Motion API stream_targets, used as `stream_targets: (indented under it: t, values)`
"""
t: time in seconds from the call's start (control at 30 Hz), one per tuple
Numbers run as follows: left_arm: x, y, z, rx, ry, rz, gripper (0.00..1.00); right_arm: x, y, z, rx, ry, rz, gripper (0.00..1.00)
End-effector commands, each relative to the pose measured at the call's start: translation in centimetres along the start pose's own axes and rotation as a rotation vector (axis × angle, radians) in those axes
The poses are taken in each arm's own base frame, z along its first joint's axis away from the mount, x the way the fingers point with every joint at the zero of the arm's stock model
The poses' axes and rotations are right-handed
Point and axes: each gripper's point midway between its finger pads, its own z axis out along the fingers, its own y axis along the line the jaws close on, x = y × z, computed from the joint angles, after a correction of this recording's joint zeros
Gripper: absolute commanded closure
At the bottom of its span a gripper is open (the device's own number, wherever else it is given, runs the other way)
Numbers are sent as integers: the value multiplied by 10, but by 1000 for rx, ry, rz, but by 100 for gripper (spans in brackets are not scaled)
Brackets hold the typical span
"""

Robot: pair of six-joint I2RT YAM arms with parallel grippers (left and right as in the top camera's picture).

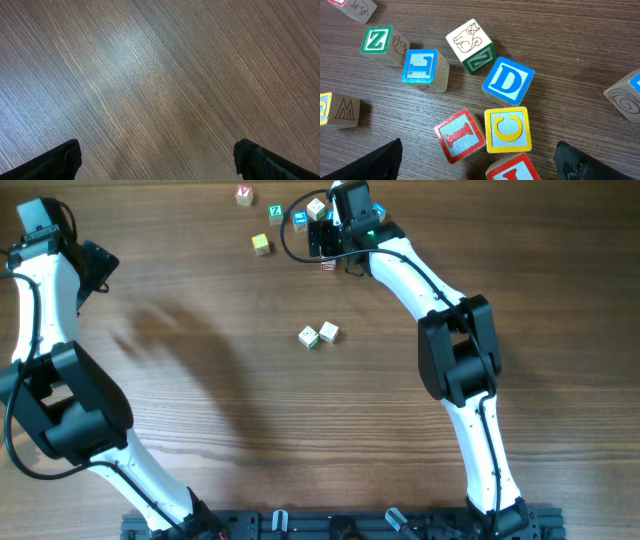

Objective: Form a circle

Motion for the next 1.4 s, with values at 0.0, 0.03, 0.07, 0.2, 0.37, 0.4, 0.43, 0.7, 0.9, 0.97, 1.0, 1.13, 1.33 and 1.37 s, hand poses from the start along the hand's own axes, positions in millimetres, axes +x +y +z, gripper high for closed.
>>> stream_targets:
  t: [0.0,0.03,0.07,0.2,0.37,0.4,0.43,0.7,0.9,0.97,1.0,1.13,1.33,1.37]
  values:
    - [-7,0,-7,9,-20,-1,0,0,4,4,-8,-1,-12,2]
    - [-7,0,-7,8,-19,0,0,1,4,4,-8,0,-12,2]
    - [-7,0,-7,9,-20,0,0,1,4,4,-8,0,-11,2]
    - [-7,0,-7,9,-20,0,0,1,4,4,-7,2,-10,2]
    - [-7,0,-7,9,-20,0,0,1,4,4,-8,1,-10,0]
    - [-7,0,-7,8,-20,-1,0,0,4,4,-8,0,-12,1]
    - [-7,0,-7,9,-20,0,0,-3,4,2,-9,-8,-11,3]
    - [-7,0,-7,9,-20,0,0,-58,18,-40,-42,-156,-12,15]
    - [-7,0,-7,9,-20,0,0,-52,16,-36,-38,-135,-12,13]
    - [-7,0,-7,9,-20,0,0,-50,16,-36,-37,-131,-13,13]
    - [-7,0,-7,9,-20,0,0,-49,16,-36,-35,-124,-11,13]
    - [-7,0,-7,9,-20,0,0,-43,14,-32,-31,-106,-11,13]
    - [-7,0,-7,9,-20,0,0,-43,15,-30,-32,-112,-12,11]
    - [-7,0,-7,9,-20,0,0,-43,15,-30,-32,-112,-12,12]
